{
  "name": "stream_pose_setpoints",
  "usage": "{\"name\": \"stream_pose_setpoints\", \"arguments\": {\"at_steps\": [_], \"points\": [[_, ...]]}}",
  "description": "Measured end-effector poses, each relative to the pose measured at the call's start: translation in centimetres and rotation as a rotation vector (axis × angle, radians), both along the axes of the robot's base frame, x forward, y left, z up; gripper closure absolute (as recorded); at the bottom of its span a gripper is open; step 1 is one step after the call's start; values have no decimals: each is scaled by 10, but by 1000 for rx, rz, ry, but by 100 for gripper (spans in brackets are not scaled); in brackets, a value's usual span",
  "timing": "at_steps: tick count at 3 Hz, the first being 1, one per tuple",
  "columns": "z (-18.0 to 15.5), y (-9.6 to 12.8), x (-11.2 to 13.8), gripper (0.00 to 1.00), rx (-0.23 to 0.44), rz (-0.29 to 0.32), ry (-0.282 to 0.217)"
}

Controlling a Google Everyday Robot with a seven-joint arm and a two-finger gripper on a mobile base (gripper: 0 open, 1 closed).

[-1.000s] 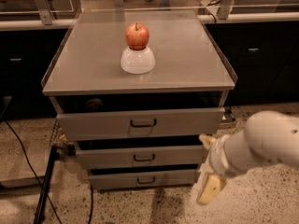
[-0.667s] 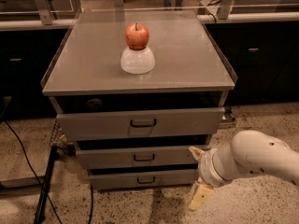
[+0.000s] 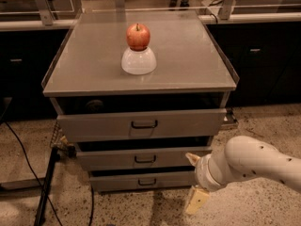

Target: Open middle drawer

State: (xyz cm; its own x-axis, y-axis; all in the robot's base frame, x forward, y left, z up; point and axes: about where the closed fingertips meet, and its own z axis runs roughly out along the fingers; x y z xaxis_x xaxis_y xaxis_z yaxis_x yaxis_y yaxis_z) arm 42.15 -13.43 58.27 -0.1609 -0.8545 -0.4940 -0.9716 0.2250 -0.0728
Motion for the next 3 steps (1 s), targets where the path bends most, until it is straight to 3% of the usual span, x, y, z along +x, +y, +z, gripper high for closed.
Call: {"name": "stream_pose_setpoints", "arguments": {"at_steps": [2,3], "points": [[-39,12,11,0,0,15,-4],[-55,16,21,0,-3,20,-31]]}}
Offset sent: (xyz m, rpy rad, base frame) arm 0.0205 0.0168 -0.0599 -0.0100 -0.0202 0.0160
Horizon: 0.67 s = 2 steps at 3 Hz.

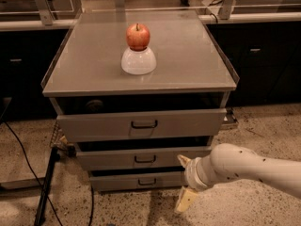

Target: Open middle drawer

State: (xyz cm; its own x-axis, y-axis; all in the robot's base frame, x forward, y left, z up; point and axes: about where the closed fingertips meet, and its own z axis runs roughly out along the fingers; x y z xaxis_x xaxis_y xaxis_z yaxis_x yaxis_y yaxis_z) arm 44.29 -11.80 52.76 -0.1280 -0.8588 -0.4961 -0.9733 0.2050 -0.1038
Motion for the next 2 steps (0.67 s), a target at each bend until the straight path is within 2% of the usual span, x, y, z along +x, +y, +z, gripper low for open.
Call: {"name": "stream_pose_setpoints", "arguments": {"at_steps": [2], "points": [[-33,9,24,0,44,14,-57]]}}
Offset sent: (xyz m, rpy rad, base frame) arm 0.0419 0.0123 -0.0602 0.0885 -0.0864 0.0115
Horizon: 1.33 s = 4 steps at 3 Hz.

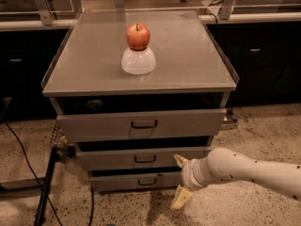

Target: Open middle drawer

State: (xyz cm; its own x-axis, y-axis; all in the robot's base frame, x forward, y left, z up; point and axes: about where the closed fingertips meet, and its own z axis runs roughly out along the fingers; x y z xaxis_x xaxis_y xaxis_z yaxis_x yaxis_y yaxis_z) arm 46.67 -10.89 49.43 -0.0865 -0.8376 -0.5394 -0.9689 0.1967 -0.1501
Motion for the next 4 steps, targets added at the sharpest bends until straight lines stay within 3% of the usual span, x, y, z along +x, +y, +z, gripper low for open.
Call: {"name": "stream_pose_setpoints", "arguments": {"at_steps": [2,3,4], "points": [[-44,13,29,0,62,8,21],[-55,28,73,0,72,41,27],[-56,26,75,0,61,39,17]]}}
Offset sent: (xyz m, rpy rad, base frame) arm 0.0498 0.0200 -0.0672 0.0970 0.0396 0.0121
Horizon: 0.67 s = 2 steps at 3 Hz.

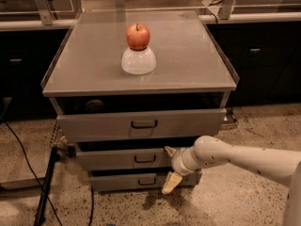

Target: Open middle drawer

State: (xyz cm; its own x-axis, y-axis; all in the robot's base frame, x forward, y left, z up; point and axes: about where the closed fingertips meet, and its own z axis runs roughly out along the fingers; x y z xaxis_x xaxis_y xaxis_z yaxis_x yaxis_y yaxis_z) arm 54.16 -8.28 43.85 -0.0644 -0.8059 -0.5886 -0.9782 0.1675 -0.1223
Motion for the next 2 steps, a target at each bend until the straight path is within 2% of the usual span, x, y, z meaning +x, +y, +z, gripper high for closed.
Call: {"name": "stream_pose_setpoints", "arguments": {"at_steps": [2], "points": [[-2,-15,23,0,-55,-17,-52]]}}
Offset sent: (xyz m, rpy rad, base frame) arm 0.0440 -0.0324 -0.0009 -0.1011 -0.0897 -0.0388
